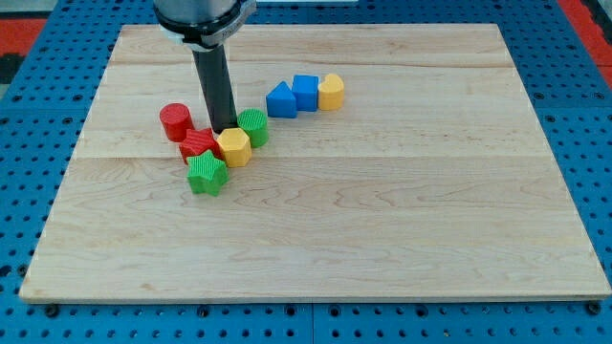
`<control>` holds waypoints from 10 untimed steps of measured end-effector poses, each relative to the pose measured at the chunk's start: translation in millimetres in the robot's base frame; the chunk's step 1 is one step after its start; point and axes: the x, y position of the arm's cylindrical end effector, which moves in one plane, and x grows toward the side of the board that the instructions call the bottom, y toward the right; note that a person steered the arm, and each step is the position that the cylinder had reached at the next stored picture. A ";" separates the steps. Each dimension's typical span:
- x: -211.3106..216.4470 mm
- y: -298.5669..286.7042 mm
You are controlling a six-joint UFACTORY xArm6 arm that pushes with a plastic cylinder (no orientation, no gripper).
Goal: Place the green circle to the bottom right side of the blue cube
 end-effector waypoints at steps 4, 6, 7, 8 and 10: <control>6.1 50.0; -2.2 33.0; -19.7 17.2; -31.4 16.4; -10.8 39.2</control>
